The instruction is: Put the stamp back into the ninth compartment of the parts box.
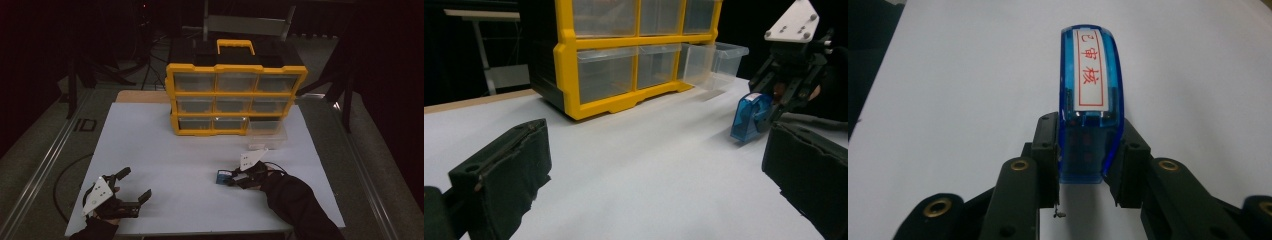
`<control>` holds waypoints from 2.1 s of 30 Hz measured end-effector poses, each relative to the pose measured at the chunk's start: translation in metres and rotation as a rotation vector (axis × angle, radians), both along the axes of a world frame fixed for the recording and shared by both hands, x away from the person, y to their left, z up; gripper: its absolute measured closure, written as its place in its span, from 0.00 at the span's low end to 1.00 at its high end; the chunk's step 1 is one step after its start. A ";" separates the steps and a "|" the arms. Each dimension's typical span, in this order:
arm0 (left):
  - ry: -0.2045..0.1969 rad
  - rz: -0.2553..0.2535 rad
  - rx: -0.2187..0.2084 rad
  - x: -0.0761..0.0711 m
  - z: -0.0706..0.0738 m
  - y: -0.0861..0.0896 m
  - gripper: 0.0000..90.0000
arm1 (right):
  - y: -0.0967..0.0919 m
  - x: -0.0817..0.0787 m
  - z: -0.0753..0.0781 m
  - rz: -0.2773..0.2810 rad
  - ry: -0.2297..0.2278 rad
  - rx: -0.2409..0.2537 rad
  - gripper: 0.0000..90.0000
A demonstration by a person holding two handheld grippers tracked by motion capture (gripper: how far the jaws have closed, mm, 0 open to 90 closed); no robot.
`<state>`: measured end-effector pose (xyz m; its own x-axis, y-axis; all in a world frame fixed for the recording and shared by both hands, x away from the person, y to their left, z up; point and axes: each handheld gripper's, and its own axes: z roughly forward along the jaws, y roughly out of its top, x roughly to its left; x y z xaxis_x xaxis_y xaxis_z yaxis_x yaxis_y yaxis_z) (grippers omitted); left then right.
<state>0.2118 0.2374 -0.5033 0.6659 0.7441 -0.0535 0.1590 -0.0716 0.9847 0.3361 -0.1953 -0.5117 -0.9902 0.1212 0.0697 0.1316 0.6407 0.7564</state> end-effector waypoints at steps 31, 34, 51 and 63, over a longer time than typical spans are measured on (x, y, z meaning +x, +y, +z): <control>0.014 0.002 0.005 0.003 -0.002 -0.001 0.00 | -0.057 -0.018 0.054 -0.002 -0.029 -0.028 0.77; 0.014 0.002 0.004 0.003 -0.002 -0.001 0.00 | -0.060 -0.018 0.059 0.000 -0.032 -0.037 0.77; 0.013 0.002 0.003 0.002 -0.002 -0.001 0.00 | -0.079 -0.017 0.094 -0.028 -0.074 -0.004 0.77; 0.012 0.002 0.002 0.002 -0.002 -0.001 0.00 | -0.089 -0.014 0.122 -0.046 -0.111 -0.007 0.77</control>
<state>0.2142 0.2362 -0.5050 0.6637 0.7455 -0.0603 0.1712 -0.0729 0.9825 0.3224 -0.2845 -0.3895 -0.9852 0.1666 -0.0406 0.0770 0.6410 0.7637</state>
